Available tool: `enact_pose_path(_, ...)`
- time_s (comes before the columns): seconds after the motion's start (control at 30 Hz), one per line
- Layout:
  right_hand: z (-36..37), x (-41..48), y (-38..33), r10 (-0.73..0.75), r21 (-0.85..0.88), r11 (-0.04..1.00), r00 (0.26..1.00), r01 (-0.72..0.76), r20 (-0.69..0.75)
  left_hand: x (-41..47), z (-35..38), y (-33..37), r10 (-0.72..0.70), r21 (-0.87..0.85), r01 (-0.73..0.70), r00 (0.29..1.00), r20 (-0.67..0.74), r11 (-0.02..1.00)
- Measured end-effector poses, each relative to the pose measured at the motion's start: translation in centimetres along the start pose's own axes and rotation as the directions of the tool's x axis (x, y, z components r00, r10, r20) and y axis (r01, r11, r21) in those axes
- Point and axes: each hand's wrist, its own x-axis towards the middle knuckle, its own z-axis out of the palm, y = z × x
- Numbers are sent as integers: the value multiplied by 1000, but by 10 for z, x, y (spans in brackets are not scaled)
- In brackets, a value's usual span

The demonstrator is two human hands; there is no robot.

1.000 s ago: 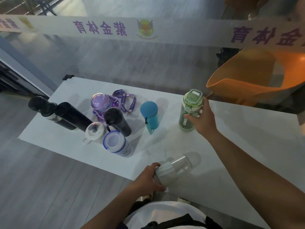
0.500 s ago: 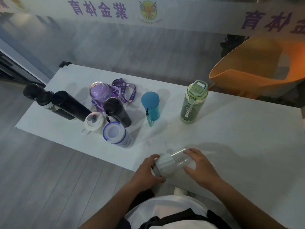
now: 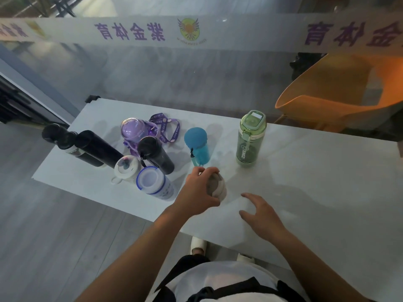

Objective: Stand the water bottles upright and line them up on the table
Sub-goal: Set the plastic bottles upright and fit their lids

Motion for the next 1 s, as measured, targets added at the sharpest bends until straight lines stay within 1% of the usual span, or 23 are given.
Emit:
enact_pose_path(0.3, -9, -28, 22, 89, 61, 994, 996, -87, -30, 8, 15, 17, 50, 85, -53, 998, 39, 995)
enact_pose_path(0.47, -10, -33, 26, 89, 54, 995, 995, -86, -48, 6, 21, 16, 68, 52, -70, 996, 52, 996)
enact_pose_path(0.53, -10, -32, 28, 80, 37, 996, 996, -78, -38, 7, 20, 14, 67, 31, -69, 996, 56, 997)
enact_pose_path(0.6, -10, -31, 29, 71, 10, 997, 997, -70, -20, 6, 19, 14, 52, 48, -56, 996, 76, 997)
enact_pose_path(0.73, -18, -27, 28, 42, -81, 996, 999, -43, -10, -3, 10, 20, 51, 173, -58, 998, 44, 983)
enact_pose_path(0.8, -25, -25, 24, 9, -128, 992, 999, -14, -39, -10, 4, 25, 58, 228, -58, 998, 8, 972)
enact_pose_path(0.9, -34, -28, 10, -42, -197, 980, 994, 21, -101, -29, -3, 29, 18, 264, -7, 999, -38, 964)
enact_pose_path(1.0, -37, -42, -14, -68, -210, 977, 987, 37, -146, -58, -9, 30, 61, 308, -36, 996, -72, 951)
